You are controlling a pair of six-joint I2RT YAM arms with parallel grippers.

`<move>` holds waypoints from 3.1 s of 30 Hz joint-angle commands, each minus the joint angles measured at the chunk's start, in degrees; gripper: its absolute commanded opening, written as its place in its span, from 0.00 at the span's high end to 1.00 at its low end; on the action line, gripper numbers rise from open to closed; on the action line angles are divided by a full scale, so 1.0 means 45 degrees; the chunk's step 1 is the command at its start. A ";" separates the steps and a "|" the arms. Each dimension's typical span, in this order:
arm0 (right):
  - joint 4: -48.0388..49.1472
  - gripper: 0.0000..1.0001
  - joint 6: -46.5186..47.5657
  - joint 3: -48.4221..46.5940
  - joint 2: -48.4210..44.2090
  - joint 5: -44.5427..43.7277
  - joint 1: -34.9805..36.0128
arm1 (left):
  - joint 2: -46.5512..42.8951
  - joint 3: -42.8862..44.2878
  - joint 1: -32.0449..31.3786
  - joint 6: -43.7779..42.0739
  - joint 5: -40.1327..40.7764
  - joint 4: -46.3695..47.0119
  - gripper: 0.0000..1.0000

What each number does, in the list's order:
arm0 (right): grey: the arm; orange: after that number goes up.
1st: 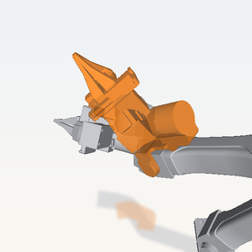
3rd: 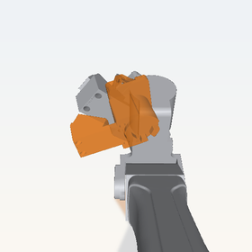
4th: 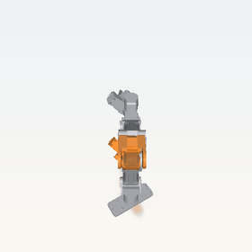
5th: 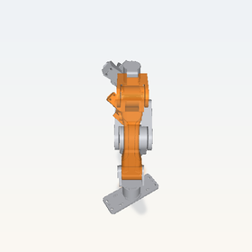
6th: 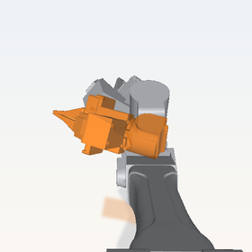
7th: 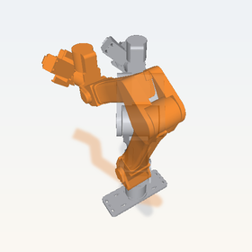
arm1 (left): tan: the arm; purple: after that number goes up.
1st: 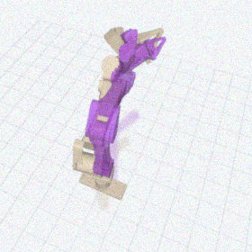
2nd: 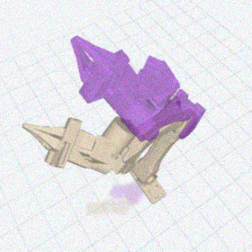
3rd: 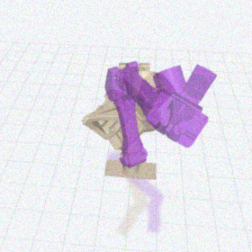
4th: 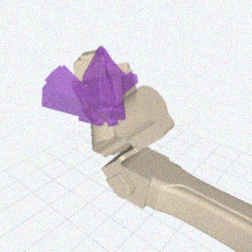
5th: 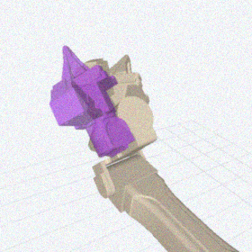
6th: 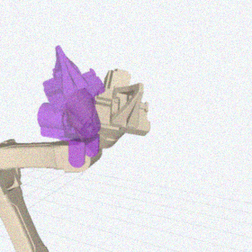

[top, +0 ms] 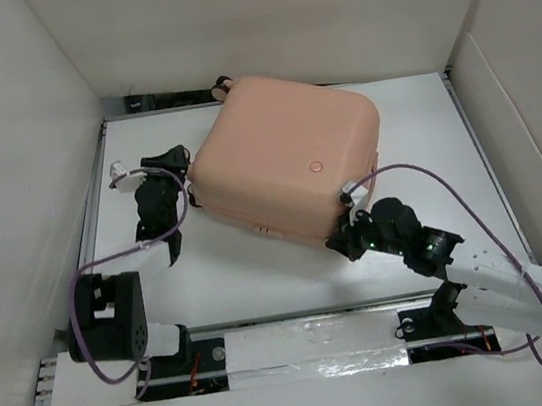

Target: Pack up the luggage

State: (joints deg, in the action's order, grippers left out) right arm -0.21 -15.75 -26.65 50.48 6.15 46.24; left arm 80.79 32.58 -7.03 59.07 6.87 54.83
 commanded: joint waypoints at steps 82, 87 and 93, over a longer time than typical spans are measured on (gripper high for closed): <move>0.1356 1.00 0.0648 0.1411 -0.2270 0.1484 -0.0899 | 0.8080 1.2291 -0.0919 -0.8243 -1.4613 -0.5095 0.07; 0.1198 1.00 0.0648 0.1626 -0.2740 0.1737 -0.1309 | 0.8470 1.1804 -0.0919 -0.6687 -1.4983 -0.3223 0.17; 0.0829 1.00 0.0706 0.1568 -0.2975 0.1777 -0.1719 | 0.9056 1.0809 -0.0919 -0.3678 -1.5784 0.1345 0.57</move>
State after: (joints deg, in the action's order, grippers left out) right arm 0.54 -13.34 -18.74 38.48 16.97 40.84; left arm 120.70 83.33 -11.44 34.15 -59.88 46.70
